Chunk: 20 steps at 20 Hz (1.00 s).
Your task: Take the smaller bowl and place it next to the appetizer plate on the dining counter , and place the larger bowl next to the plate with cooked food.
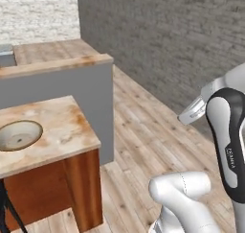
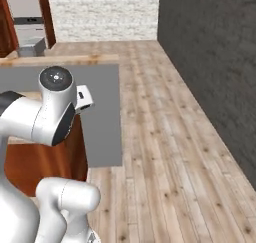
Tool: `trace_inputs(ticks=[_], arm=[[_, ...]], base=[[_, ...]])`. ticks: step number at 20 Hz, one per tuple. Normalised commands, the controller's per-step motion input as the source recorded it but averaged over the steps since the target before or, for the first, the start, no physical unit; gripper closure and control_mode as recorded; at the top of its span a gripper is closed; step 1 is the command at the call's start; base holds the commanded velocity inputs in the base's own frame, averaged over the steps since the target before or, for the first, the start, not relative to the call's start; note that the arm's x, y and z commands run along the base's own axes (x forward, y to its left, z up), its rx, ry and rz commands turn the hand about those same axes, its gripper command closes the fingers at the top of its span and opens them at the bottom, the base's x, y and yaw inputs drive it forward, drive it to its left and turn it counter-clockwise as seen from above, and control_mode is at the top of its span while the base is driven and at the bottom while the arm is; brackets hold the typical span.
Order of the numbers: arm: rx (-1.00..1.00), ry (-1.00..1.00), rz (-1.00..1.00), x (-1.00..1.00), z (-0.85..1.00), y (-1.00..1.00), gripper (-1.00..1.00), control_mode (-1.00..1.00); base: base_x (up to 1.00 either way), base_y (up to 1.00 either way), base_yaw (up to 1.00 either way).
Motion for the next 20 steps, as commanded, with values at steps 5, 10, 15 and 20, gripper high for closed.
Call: trace_inputs(ticks=[5,10,15,20], arm=[[0.0,0.0,0.0,0.0,0.0,0.0,-1.0,1.0],[0.0,0.0,0.0,0.0,0.0,0.0,-1.0,1.0],[0.0,0.0,0.0,0.0,0.0,0.0,-1.0,1.0],[0.0,0.0,0.0,0.0,0.0,0.0,-1.0,1.0]], base=[[0.77,-1.0,0.0],[0.97,-0.57,0.0],[1.0,-0.13,0.01],[1.0,0.0,0.07]])
